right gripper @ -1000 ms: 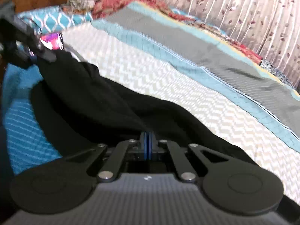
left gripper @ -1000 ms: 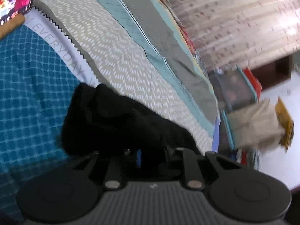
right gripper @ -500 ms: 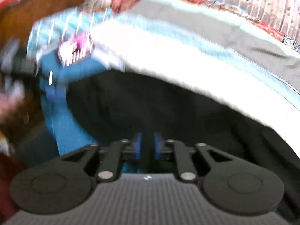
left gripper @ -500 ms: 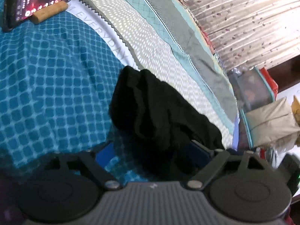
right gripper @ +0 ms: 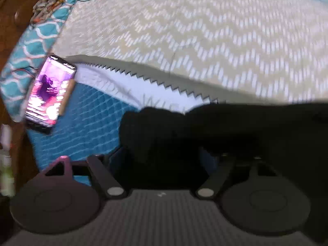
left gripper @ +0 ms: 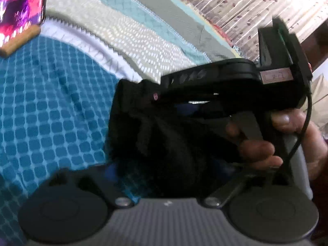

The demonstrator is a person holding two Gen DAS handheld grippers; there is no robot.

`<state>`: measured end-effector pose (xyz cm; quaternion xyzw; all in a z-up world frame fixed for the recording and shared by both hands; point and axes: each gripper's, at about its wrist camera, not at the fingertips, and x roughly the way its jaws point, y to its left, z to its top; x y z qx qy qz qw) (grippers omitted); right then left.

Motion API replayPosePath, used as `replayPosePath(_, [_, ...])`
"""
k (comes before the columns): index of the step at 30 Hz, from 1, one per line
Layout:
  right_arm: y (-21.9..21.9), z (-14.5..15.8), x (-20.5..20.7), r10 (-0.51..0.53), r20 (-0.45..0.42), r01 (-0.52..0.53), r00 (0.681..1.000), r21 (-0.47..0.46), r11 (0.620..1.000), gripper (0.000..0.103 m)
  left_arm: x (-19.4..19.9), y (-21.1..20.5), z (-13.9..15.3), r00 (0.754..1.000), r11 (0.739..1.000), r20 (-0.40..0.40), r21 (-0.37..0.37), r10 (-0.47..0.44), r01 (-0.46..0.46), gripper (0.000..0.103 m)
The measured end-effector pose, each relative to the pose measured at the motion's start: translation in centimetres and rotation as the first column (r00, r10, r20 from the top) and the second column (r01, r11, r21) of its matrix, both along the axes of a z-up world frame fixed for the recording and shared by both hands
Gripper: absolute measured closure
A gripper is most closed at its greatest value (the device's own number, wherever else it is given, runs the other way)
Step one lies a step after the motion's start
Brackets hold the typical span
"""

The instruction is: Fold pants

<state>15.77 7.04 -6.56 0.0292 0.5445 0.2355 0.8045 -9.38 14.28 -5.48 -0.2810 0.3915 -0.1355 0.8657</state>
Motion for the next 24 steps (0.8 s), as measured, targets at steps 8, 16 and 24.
replayPosePath(8, [-1.2, 5.2, -3.2, -0.031, 0.344, -0.036, 0.938, 0.187, 0.982, 0.081, -0.5, 0.1, 2.8, 0.984, 0.992, 0.168, 0.106, 0.054, -0.072, 0.083])
replayPosePath(16, [-0.8, 1.3, -3.1, -0.025, 0.267, -0.008, 0.963, 0.121, 0.993, 0.051, 0.5, 1.2, 0.5, 0.997, 0.988, 0.008, 0.133, 0.077, -0.077, 0.072])
replayPosePath(24, [-14.9, 3.5, -8.8, -0.152, 0.351, 0.086, 0.924, 0.198, 0.976, 0.051, -2.8, 5.9, 3.7, 0.991, 0.991, 0.02, 0.002, 0.135, -0.136, 0.058])
